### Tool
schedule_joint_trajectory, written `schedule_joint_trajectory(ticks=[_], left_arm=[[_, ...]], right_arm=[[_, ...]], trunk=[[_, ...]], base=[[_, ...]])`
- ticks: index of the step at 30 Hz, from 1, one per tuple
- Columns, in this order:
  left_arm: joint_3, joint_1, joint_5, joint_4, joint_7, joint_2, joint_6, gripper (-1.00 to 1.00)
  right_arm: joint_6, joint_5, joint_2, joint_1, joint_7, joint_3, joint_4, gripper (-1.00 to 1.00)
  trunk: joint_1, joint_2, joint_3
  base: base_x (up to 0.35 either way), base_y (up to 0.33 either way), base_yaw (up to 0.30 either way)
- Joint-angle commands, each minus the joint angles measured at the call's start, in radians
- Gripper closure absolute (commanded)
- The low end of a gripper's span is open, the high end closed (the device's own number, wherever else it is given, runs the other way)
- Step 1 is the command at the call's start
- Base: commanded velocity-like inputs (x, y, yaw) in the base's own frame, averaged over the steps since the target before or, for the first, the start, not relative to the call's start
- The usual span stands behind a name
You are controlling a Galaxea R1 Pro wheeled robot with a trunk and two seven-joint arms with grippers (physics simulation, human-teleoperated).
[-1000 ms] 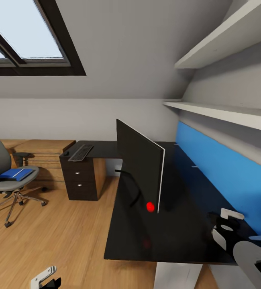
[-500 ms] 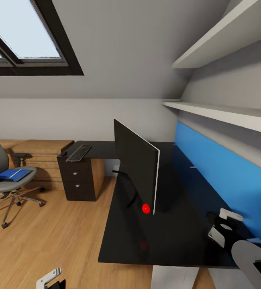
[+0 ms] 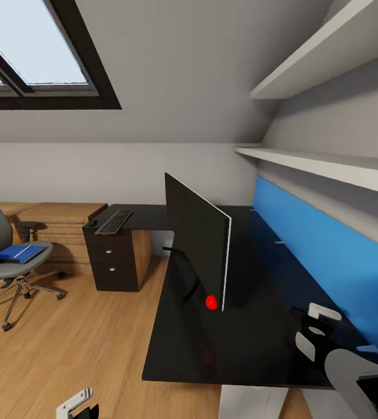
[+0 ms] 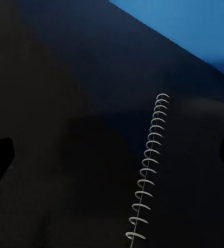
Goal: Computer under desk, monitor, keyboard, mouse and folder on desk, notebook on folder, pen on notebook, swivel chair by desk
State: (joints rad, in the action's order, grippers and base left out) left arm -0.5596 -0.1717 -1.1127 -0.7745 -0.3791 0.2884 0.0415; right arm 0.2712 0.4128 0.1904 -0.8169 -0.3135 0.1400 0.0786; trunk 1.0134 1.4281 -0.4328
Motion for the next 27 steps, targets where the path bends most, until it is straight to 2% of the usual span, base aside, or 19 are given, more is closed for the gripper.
schedule_joint_trajectory(ticks=[1, 15, 27], left_arm=[[-0.007, -0.001, -0.008, -0.002, -0.007, 0.002, 0.004, -1.0], [-0.006, -0.001, -0.009, -0.002, -0.007, 0.002, 0.005, -1.0], [-0.007, -0.001, -0.009, 0.0, -0.007, 0.0, 0.005, -1.0]], right_arm=[[0.007, 0.009, 0.0, -0.001, -0.003, 0.009, 0.0, -1.0], [0.008, 0.007, -0.002, -0.001, -0.002, 0.009, 0.0, -1.0], [0.01, 0.005, -0.005, -0.001, 0.0, 0.009, -0.002, -1.0]], trunk=[[0.0, 0.001, -0.001], [0.0, 0.001, -0.001], [0.0, 0.001, -0.001]], base=[[0.0, 0.0, 0.0], [0.01, -0.001, 0.0], [0.07, -0.092, 0.0]])
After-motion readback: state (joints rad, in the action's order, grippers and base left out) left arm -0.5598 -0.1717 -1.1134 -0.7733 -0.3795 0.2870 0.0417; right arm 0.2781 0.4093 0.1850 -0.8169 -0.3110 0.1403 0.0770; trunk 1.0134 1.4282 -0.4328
